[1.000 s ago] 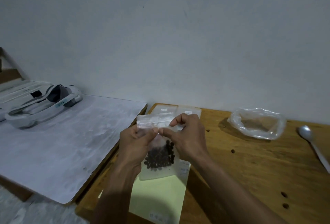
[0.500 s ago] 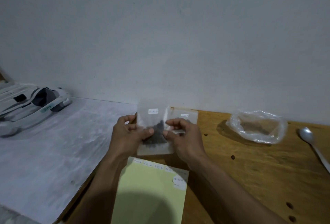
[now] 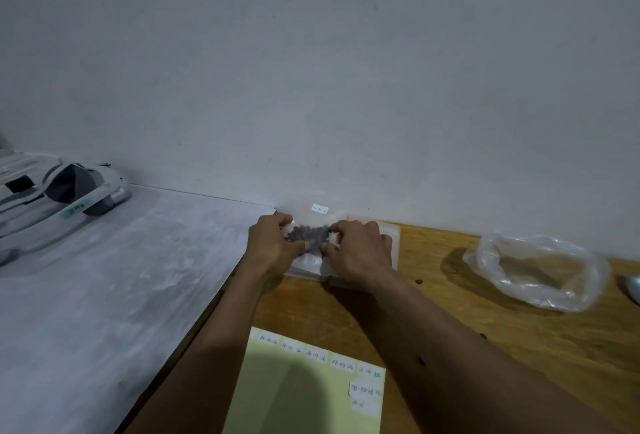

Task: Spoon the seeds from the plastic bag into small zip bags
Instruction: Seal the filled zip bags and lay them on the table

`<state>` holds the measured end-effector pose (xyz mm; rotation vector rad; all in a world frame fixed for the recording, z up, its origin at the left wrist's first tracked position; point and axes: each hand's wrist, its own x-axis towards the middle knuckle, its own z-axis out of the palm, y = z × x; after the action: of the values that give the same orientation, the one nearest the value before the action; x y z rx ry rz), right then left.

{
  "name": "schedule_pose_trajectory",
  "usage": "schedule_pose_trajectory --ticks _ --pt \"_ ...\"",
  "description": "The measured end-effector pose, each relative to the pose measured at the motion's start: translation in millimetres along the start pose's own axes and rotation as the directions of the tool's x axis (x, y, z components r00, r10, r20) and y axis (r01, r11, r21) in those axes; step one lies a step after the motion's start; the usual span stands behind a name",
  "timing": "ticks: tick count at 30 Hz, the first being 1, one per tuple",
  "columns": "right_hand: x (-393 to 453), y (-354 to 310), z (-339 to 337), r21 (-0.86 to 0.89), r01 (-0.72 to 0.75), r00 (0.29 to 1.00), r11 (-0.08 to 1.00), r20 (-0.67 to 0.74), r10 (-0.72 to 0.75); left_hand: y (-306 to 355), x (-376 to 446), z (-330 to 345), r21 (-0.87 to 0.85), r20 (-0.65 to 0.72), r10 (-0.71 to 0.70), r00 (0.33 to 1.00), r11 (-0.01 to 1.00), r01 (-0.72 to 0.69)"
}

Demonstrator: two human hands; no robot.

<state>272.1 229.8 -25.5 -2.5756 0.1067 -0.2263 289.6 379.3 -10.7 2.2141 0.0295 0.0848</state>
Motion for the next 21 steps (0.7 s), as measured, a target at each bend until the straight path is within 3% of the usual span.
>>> schedule_pose_trajectory --ticks 6,9,15,21 --pt "1 6 10 -0.186 0.062 0.997 0.981 0.066 -0.050 -18 10 11 0.148 0.041 0.035 0.999 0.988 -0.041" --pt "-5 8 6 -0.128 0.052 0.998 0.990 0.027 -0.049 -16 7 11 0.176 0.007 0.087 0.996 0.981 -0.087" --pt "-47 38 -28 0.060 0.034 0.992 0.998 -0.127 -0.026 4 -45 14 0.042 -0.079 0.173 0.982 0.985 -0.170" --pt "-78 96 -58 -0.005 -0.130 0.978 0.991 -0.166 0.127 12 -117 62 0.047 0.032 0.230 0.973 0.972 -0.231"
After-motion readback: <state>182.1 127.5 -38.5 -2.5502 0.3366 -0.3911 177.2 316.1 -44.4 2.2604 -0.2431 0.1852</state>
